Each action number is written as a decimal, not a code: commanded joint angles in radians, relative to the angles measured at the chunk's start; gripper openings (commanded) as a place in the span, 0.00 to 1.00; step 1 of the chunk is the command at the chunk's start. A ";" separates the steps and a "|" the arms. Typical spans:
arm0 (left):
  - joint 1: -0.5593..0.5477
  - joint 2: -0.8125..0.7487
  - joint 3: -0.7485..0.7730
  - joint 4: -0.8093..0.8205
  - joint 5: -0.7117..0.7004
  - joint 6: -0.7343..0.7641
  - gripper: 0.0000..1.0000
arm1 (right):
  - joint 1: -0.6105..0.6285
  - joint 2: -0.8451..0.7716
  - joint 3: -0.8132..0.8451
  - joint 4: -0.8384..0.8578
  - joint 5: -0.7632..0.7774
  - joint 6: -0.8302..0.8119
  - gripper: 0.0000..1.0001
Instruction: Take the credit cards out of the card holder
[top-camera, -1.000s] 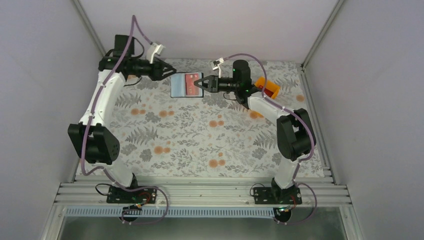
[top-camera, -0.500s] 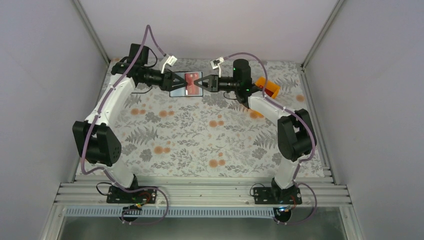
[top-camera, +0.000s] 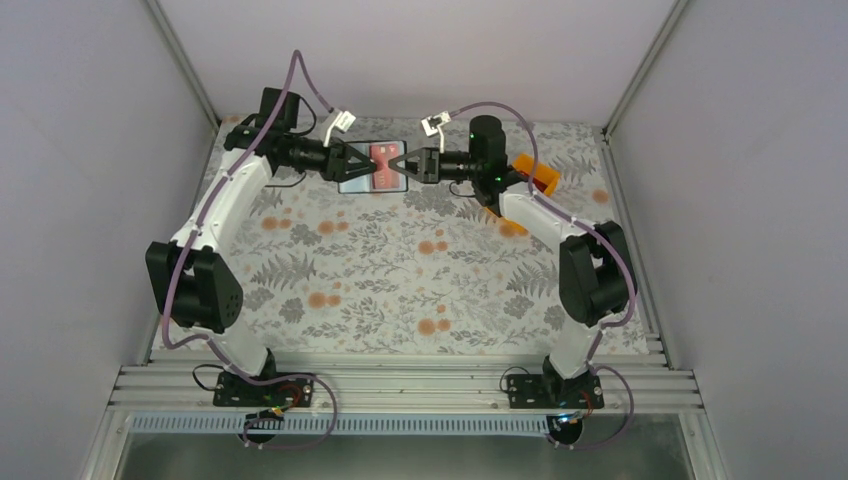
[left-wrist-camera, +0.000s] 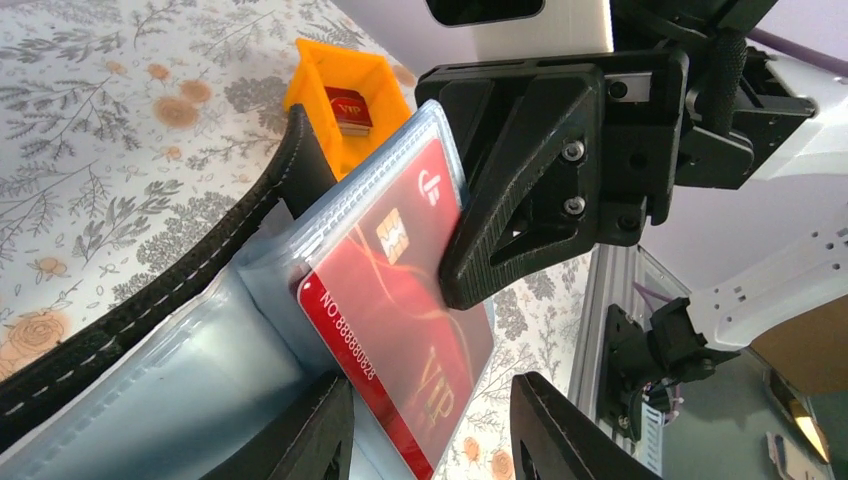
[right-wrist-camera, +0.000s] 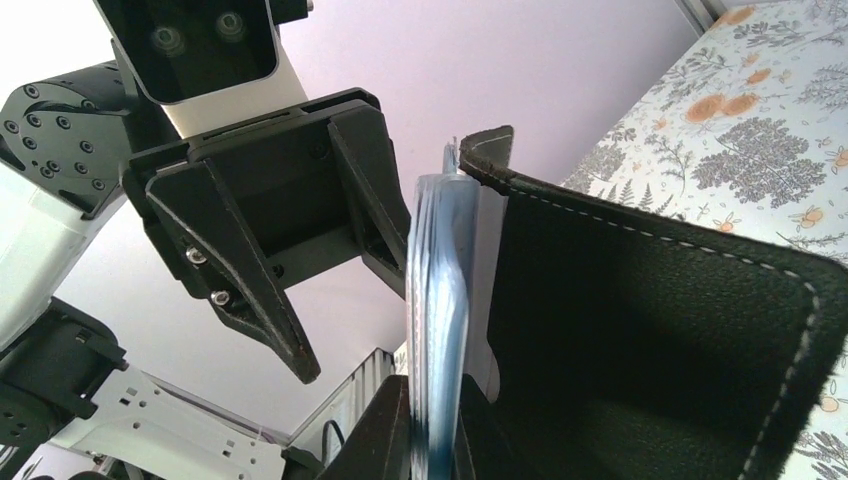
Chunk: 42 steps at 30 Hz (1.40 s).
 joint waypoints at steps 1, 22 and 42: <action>-0.041 0.013 0.016 0.042 0.070 -0.008 0.40 | 0.007 -0.040 0.039 0.073 -0.044 -0.010 0.04; -0.090 0.021 0.085 0.284 0.270 -0.200 0.35 | 0.036 -0.021 0.073 0.030 -0.065 -0.065 0.04; -0.098 0.004 -0.007 0.140 0.055 -0.065 0.02 | 0.024 -0.039 0.045 -0.135 -0.036 -0.186 0.13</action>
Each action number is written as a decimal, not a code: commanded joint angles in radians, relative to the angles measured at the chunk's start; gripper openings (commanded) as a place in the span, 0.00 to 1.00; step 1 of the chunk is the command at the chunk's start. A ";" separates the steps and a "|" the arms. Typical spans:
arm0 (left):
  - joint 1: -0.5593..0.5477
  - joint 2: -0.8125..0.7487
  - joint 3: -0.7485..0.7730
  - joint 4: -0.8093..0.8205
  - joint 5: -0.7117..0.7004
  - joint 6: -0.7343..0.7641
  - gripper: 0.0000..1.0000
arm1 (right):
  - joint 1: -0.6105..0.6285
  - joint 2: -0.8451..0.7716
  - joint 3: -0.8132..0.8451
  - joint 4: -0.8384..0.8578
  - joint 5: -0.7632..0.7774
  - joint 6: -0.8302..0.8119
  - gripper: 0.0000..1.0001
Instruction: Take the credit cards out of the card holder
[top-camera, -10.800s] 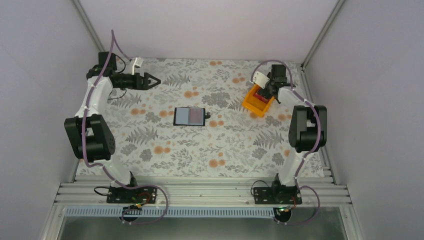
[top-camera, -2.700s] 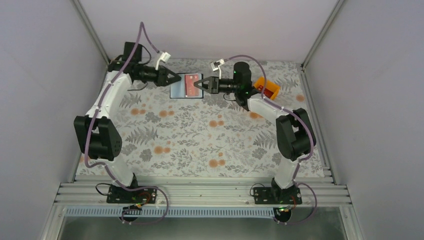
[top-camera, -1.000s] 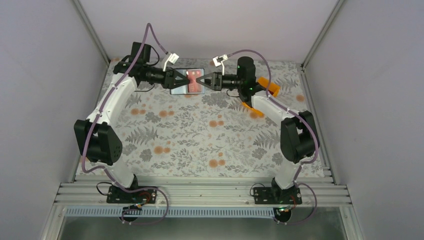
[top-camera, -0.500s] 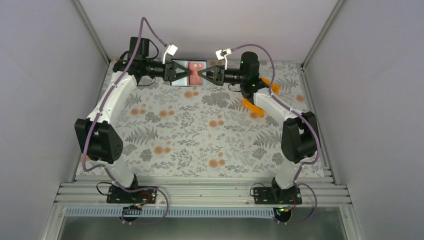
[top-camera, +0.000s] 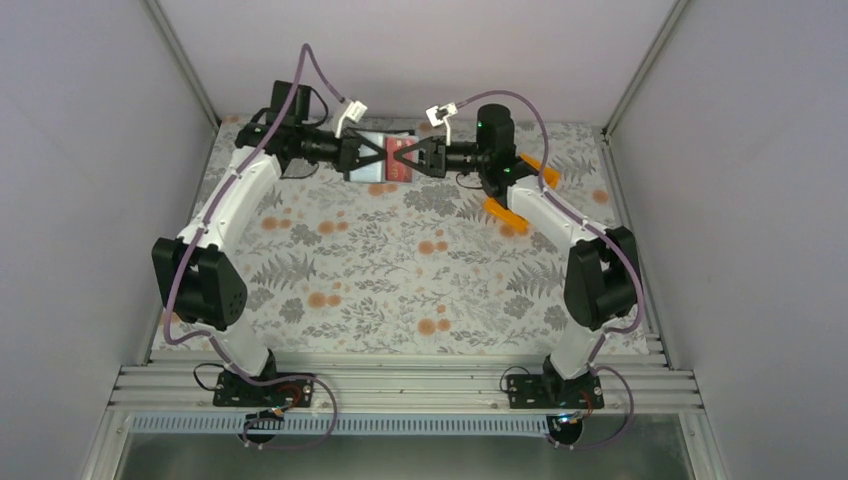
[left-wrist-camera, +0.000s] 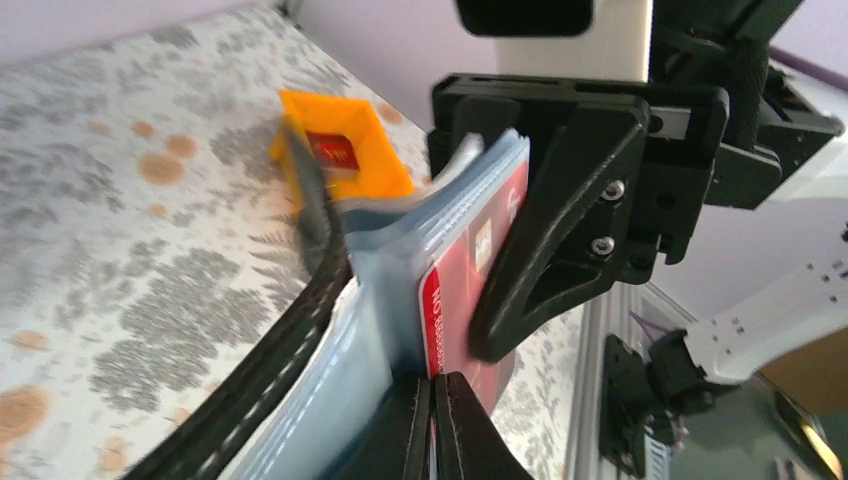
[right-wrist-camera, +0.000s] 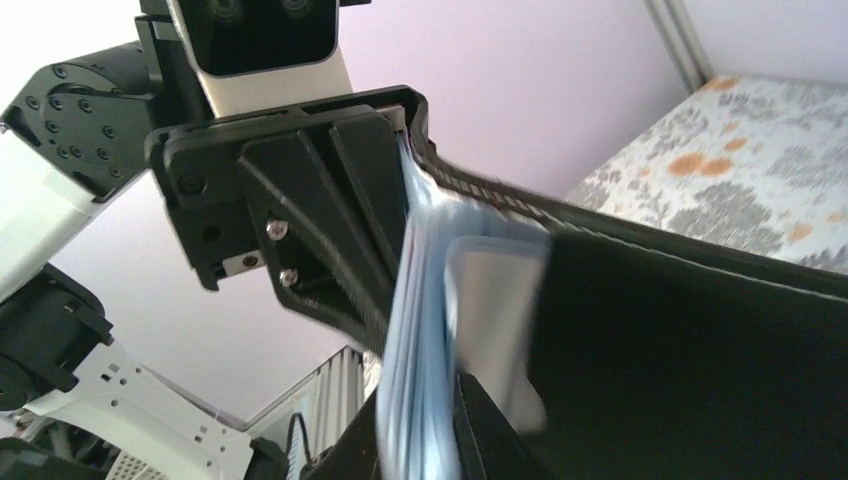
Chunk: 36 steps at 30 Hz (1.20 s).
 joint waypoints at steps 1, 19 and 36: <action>-0.041 -0.035 -0.107 0.021 0.060 0.057 0.02 | 0.052 -0.004 -0.047 -0.021 -0.019 -0.019 0.13; 0.086 0.208 -0.376 0.187 -0.038 0.140 0.02 | 0.025 0.394 0.004 -0.082 0.003 -0.038 0.08; 0.067 0.327 -0.392 0.350 0.123 0.017 0.34 | 0.032 0.458 -0.039 0.241 -0.047 0.224 0.04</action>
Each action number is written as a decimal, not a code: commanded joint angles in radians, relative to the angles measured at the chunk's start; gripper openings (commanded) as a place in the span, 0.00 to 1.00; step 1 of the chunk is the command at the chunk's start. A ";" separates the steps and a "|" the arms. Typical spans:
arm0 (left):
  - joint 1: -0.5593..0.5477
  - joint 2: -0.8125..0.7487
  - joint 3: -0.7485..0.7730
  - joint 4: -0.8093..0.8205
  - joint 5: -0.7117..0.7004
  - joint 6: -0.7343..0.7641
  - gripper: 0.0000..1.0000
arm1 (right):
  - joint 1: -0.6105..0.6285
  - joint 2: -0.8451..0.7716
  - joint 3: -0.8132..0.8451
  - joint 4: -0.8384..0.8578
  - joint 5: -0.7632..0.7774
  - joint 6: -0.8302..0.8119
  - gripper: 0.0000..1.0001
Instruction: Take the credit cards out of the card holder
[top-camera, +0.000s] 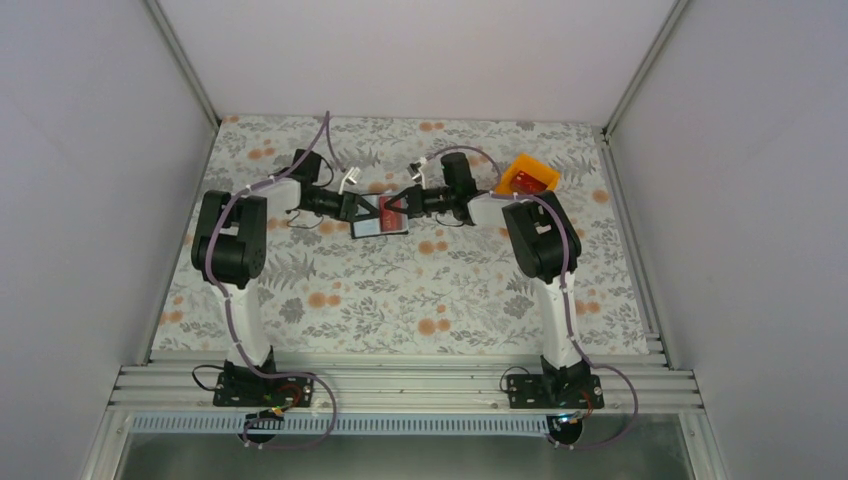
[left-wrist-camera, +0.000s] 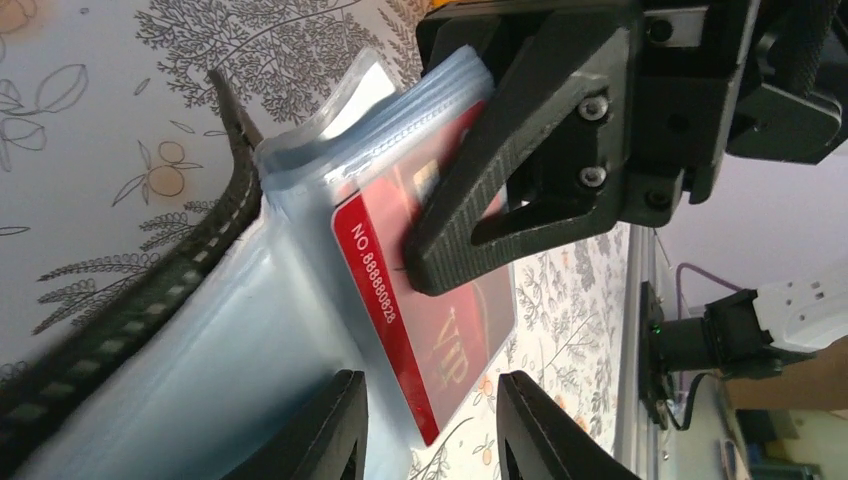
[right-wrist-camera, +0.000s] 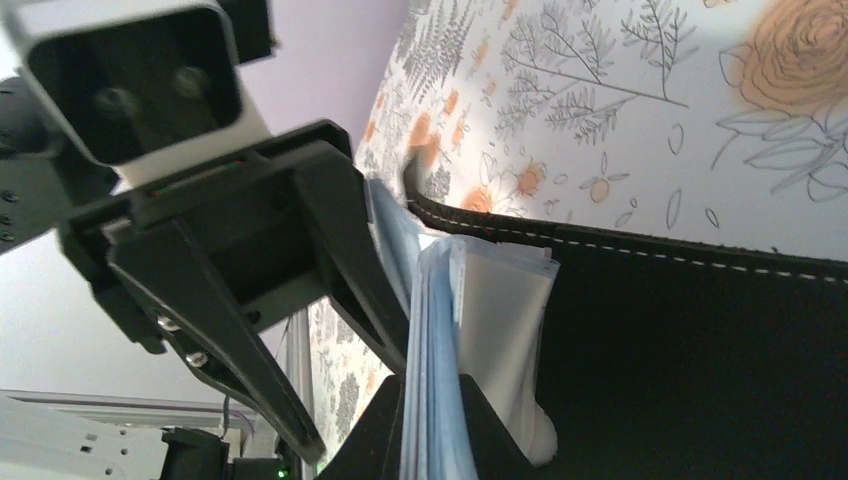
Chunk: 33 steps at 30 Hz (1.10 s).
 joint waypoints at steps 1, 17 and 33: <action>-0.008 0.030 0.022 0.094 0.039 -0.051 0.36 | 0.004 -0.024 -0.027 0.183 -0.047 0.119 0.04; -0.080 -0.039 0.146 -0.096 0.294 0.028 0.38 | 0.024 -0.050 -0.017 0.287 -0.087 0.198 0.04; -0.097 -0.245 0.124 0.089 0.129 -0.066 0.22 | 0.058 -0.166 0.031 0.266 -0.120 0.167 0.04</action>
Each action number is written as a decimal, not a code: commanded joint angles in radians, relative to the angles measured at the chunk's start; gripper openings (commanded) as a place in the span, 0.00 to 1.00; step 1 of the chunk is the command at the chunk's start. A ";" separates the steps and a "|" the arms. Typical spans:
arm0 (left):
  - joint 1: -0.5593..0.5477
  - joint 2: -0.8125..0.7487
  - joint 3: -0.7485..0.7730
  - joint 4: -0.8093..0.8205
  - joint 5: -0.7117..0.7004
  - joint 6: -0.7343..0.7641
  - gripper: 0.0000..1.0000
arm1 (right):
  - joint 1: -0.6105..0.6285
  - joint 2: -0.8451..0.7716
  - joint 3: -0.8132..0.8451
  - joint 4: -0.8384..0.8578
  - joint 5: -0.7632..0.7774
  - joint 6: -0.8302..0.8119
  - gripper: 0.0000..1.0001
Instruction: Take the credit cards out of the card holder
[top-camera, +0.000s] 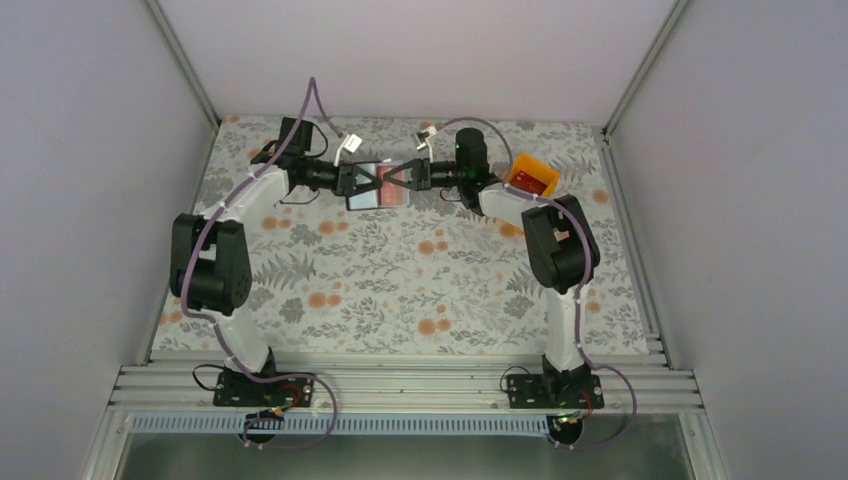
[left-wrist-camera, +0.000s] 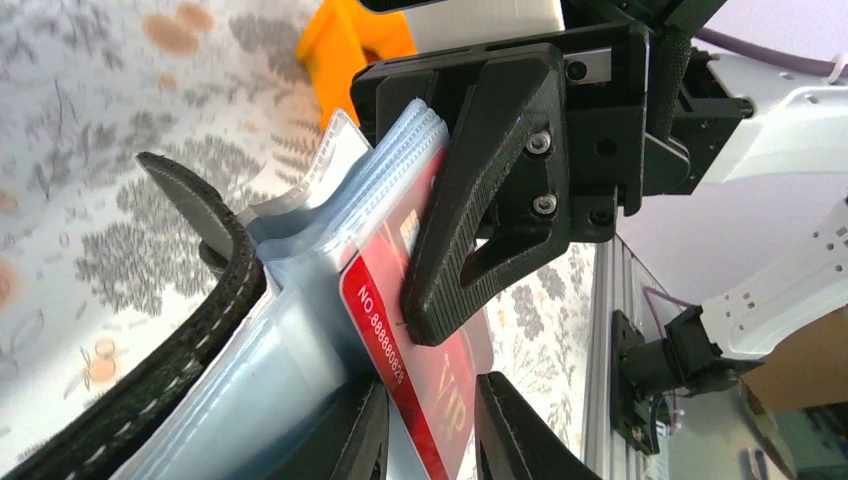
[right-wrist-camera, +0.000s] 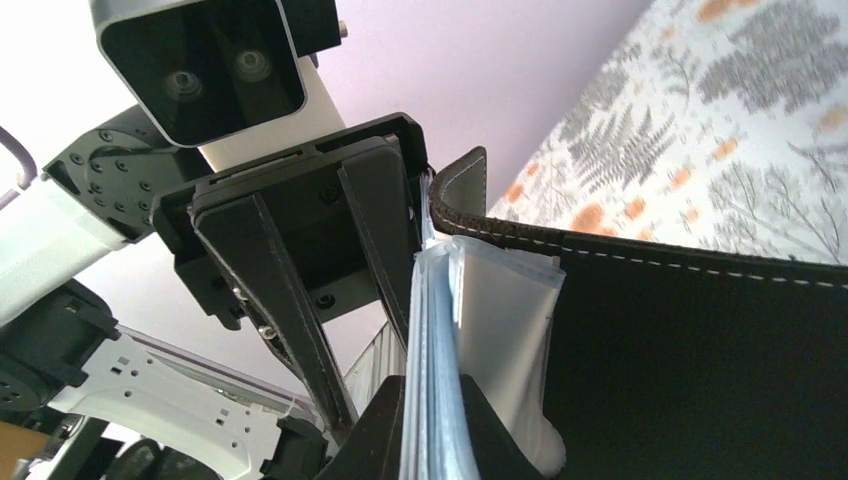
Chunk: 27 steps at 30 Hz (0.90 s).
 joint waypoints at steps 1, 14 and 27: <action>-0.073 -0.060 0.026 0.133 0.104 -0.021 0.19 | 0.074 -0.046 0.039 0.005 0.006 -0.016 0.05; -0.031 -0.163 -0.065 0.087 0.038 0.013 0.02 | 0.075 -0.182 -0.033 -0.169 0.061 -0.170 0.27; 0.056 -0.012 -0.248 0.143 -0.141 0.112 0.02 | 0.051 0.011 -0.107 -0.179 0.024 -0.221 0.44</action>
